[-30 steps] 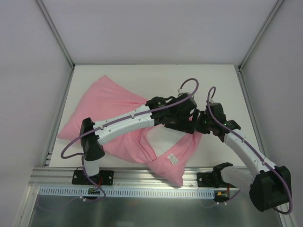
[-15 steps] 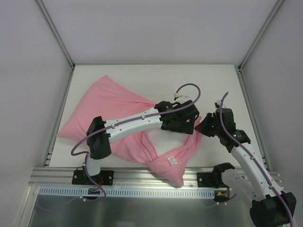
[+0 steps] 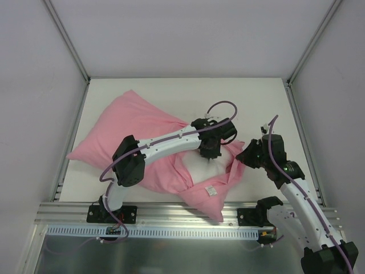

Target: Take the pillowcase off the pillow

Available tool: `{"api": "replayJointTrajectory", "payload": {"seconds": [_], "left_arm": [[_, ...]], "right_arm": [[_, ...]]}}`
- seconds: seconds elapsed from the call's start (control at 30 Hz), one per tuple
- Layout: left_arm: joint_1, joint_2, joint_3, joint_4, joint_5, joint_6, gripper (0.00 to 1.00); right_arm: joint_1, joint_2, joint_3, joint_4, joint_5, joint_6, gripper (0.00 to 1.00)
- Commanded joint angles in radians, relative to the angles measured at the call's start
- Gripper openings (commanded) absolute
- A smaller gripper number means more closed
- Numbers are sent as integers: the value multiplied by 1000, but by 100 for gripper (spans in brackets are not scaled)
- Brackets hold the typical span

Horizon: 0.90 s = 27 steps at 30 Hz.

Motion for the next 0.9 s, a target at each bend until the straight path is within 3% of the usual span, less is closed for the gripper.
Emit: {"api": "replayJointTrajectory", "payload": {"seconds": [0.0, 0.37, 0.4, 0.53, 0.67, 0.87], "left_arm": [[38, 4, -25, -25, 27, 7, 0], [55, -171, -113, 8, 37, 45, 0], [47, -168, -91, 8, 46, 55, 6], [11, -147, -25, 7, 37, 98, 68], [3, -107, 10, 7, 48, 95, 91], [1, -41, 47, 1, 30, 84, 99]], "right_arm": [[-4, -12, 9, -51, 23, -12, 1], [-4, 17, 14, -36, 23, -12, 1], [-4, 20, 17, -34, 23, -9, 1], [-4, 23, 23, -34, 23, -8, 1], [-4, 25, 21, -31, 21, -6, 1], [-6, 0, 28, -44, 21, -3, 1]]}}
